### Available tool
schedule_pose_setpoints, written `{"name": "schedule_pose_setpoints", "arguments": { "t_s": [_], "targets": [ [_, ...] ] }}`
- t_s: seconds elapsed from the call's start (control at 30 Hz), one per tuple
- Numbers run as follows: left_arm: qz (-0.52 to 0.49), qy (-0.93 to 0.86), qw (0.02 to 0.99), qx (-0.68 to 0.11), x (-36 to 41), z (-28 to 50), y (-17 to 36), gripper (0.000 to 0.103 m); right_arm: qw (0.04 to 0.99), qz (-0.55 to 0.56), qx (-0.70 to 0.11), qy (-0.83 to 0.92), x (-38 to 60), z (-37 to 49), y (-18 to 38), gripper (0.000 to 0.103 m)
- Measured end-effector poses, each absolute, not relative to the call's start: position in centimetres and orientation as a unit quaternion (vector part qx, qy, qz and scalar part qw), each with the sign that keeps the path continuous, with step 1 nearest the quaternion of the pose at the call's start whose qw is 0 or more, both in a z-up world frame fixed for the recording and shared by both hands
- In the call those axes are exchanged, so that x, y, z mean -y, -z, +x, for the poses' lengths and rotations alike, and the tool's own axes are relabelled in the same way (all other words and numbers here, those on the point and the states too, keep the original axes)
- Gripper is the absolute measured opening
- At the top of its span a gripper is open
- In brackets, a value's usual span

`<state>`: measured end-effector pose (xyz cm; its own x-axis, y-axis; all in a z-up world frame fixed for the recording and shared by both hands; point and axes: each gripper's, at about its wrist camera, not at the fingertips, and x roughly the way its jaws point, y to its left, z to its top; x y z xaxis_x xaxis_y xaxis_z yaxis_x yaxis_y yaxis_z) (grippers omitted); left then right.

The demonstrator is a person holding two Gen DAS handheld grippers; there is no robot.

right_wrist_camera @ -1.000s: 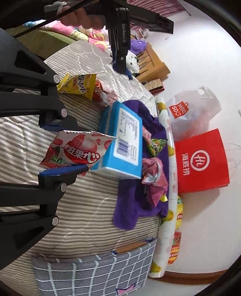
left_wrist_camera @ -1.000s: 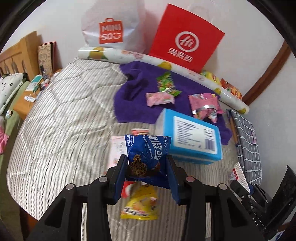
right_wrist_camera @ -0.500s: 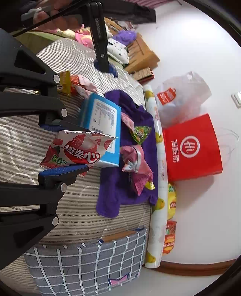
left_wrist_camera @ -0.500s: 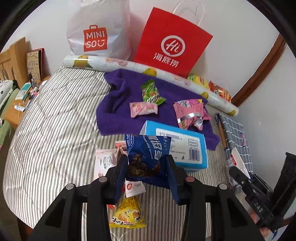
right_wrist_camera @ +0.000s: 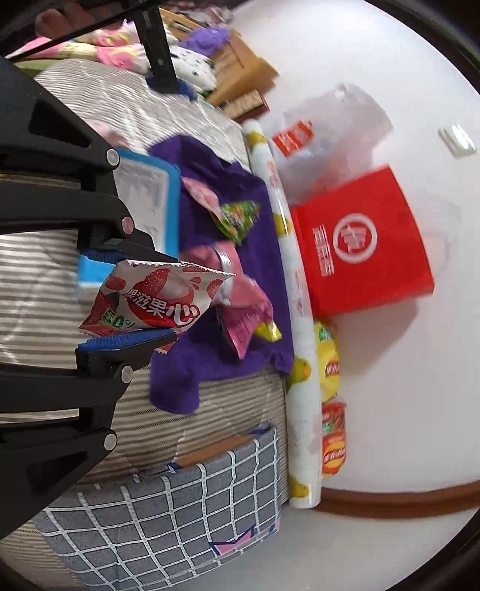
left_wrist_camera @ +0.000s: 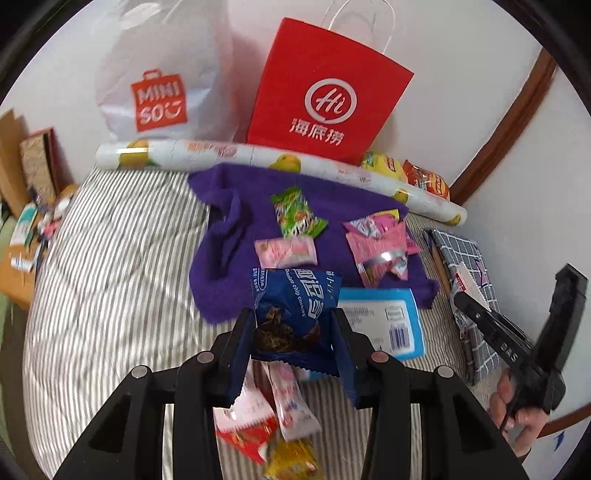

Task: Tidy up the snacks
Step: 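Carry the blue bag with the left gripper while the right carries the strawberry bag to the towel, then lower both bags onto the purple towel and open both grippers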

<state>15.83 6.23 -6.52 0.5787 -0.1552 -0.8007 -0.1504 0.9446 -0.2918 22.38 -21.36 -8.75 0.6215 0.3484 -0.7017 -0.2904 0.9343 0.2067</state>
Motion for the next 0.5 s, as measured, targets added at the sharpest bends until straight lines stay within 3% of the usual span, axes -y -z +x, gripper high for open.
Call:
{"name": "schedule_pose_setpoints", "arguments": {
  "t_s": [0.5],
  "targets": [
    [-0.169, 0.010, 0.861, -0.480, -8.3, 26.9, 8.9, 0.039, 0.882, 0.038, -0.443, -0.155, 19.8, 31.6, 12.0, 0.032]
  ]
}}
